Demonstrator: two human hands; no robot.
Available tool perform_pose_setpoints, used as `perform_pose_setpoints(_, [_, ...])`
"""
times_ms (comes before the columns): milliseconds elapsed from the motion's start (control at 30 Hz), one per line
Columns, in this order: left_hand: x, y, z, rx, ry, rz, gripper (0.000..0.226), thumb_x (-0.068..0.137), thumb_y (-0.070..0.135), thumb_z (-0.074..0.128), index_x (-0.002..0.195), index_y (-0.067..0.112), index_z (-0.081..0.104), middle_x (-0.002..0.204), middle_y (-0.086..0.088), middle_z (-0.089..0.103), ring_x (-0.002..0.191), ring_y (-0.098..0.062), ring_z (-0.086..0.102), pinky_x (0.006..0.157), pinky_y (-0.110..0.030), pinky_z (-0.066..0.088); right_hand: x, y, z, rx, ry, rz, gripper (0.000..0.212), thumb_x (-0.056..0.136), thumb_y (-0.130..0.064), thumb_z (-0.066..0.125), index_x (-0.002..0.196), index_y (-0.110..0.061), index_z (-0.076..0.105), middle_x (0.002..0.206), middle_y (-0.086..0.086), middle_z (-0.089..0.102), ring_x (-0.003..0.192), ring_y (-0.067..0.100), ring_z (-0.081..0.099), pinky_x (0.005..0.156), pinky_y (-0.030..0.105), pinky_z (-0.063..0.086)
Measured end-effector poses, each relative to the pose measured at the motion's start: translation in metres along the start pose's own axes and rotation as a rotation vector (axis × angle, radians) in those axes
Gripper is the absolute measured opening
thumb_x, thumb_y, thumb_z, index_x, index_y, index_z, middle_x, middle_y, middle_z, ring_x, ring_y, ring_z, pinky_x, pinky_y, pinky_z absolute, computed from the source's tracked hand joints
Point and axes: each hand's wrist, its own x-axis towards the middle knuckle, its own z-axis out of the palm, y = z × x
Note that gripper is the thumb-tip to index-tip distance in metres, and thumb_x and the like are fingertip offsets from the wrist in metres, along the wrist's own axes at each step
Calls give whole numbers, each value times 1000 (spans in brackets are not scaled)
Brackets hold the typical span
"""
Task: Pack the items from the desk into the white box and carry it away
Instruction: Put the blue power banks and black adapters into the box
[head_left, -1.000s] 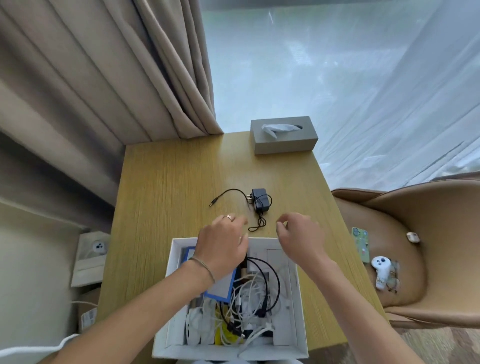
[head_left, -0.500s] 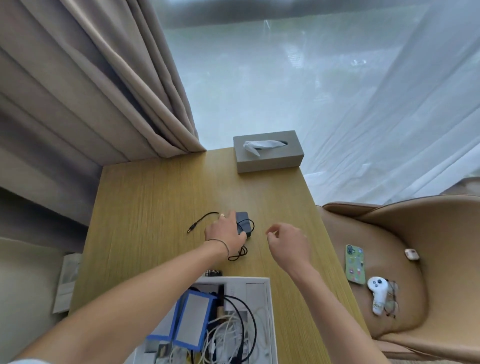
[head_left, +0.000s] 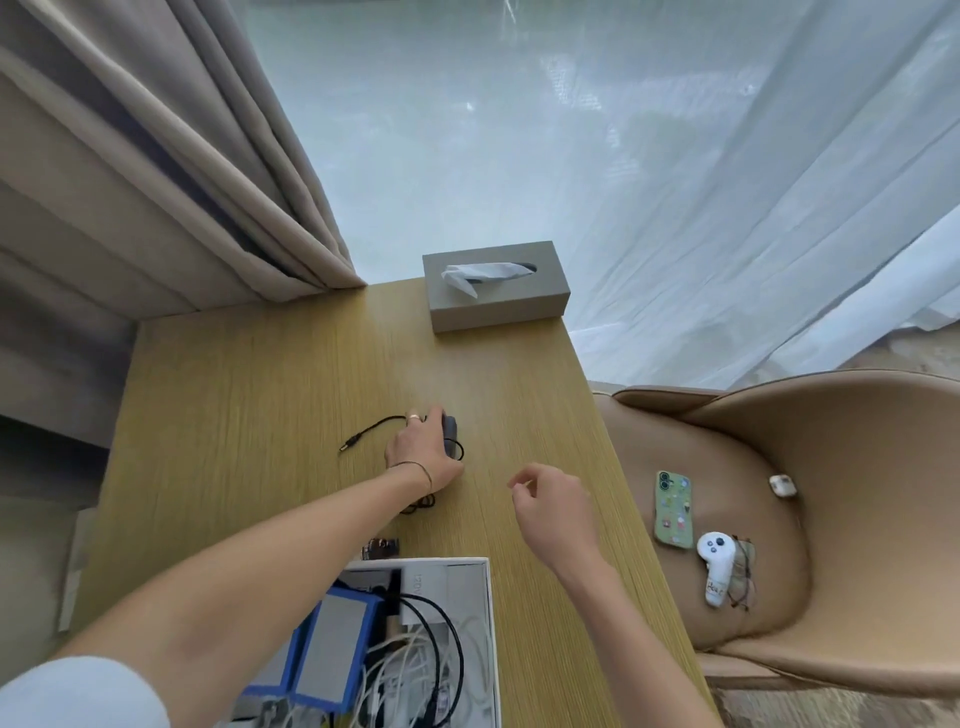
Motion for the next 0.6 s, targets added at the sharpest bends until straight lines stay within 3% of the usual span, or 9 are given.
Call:
perform_pose_setpoints(100, [-8,-9,-16,-223,-33,109,74,70,37,80,132,28,41,121,-4,48,94,-24,57,69,-30,53,0,-1,-3,10,18,-16,23,98,-26,54,105,-25,76,79,-18,63,66,-3,57,52,13,36])
perform_pose_setpoints(200, [-21,-19,-53,-599,-247,182,73,71,25,80,133,33,43,123,-5,52,99,-21,59,74,-30,59,1,-13,-5,69,31,-56,21,98,-25,55,106,-26,75,73,-23,61,66,-5,59,53,13,41])
perform_pose_setpoints(233, [-29,-23,-67,-693,-328,191,72,70,24,78,132,35,44,124,-7,54,99,-21,61,74,-30,61,1,-18,-5,105,31,-73,21,99,-24,56,109,-26,74,79,-22,64,71,-4,61,58,15,47])
perform_pose_setpoints(300, [-45,-30,-94,-825,-434,214,69,69,24,72,132,38,46,123,-11,54,102,-26,63,76,-33,61,1,-30,-5,167,11,-142,27,98,-21,59,122,-28,69,105,-17,69,95,-3,62,85,21,53])
perform_pose_setpoints(367, [-63,-39,-116,-959,-511,253,68,71,19,67,134,36,49,126,-15,51,106,-33,63,79,-36,59,-1,-45,-4,189,-49,-262,44,96,-21,62,139,-29,57,134,-15,61,123,0,51,107,24,40])
perform_pose_setpoints(433, [-83,-47,-133,-1078,-577,314,68,74,14,65,138,32,49,132,-20,48,107,-34,62,83,-37,56,-8,-65,-3,214,-115,-380,53,96,-25,64,147,-30,49,144,-16,52,135,-2,37,114,25,27])
perform_pose_setpoints(500, [-102,-57,-146,-1155,-609,374,70,75,16,68,141,27,47,135,-22,48,107,-34,60,85,-37,55,-16,-82,-2,260,-141,-466,46,96,-25,65,141,-29,55,138,-16,59,133,-1,43,112,25,31])
perform_pose_setpoints(567, [-119,-68,-154,-1233,-618,416,72,74,20,72,142,24,47,130,-21,52,100,-30,61,79,-35,55,-24,-95,-5,381,-200,-470,24,98,-22,63,122,-26,65,107,-14,71,101,0,62,88,20,47])
perform_pose_setpoints(600, [-126,-75,-156,-1278,-620,431,72,75,18,73,142,23,48,127,-21,53,96,-29,60,75,-33,55,-28,-99,-8,458,-254,-454,15,99,-20,61,112,-22,68,91,-13,70,82,3,63,75,19,48])
